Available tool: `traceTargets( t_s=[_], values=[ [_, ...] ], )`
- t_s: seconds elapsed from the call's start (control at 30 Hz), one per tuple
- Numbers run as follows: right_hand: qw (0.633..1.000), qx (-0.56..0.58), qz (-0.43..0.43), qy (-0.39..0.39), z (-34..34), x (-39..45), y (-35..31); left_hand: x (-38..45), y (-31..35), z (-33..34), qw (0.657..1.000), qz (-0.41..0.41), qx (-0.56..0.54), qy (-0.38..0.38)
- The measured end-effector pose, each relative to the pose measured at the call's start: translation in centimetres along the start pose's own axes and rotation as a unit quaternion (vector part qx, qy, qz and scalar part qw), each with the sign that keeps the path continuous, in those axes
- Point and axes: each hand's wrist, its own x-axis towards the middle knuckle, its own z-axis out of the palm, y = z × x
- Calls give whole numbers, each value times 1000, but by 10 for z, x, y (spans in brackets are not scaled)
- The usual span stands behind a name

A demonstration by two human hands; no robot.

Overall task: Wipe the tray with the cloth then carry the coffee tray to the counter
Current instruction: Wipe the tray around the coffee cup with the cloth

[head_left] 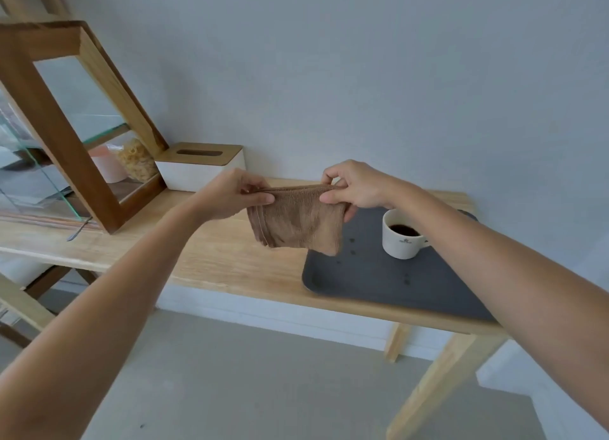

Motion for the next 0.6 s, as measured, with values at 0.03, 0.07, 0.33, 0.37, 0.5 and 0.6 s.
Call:
traceTargets(
  t_s=[0.03, 0.07, 0.33, 0.37, 0.5, 0.6],
  values=[
    [1000, -10, 5, 2, -8, -5, 2, 4, 7, 3, 1000, 6, -8, -6],
    [1000, -20, 8, 6, -15, -10, 5, 10, 13, 6, 1000, 11, -20, -14],
    [975, -214, 50, 32, 1, -39, 52, 39, 12, 83, 998, 15, -45, -39],
    [970, -236, 52, 25, 8, -46, 55, 35, 10, 93, 998, 21, -45, -31],
    [962, -266, 54, -17, 41, -74, 75, 4, 3, 126, 998, 60, -27, 2],
    [966, -251, 42, -42, 60, -85, 95, -28, -4, 149, 999, 50, -21, -2]
  ],
)
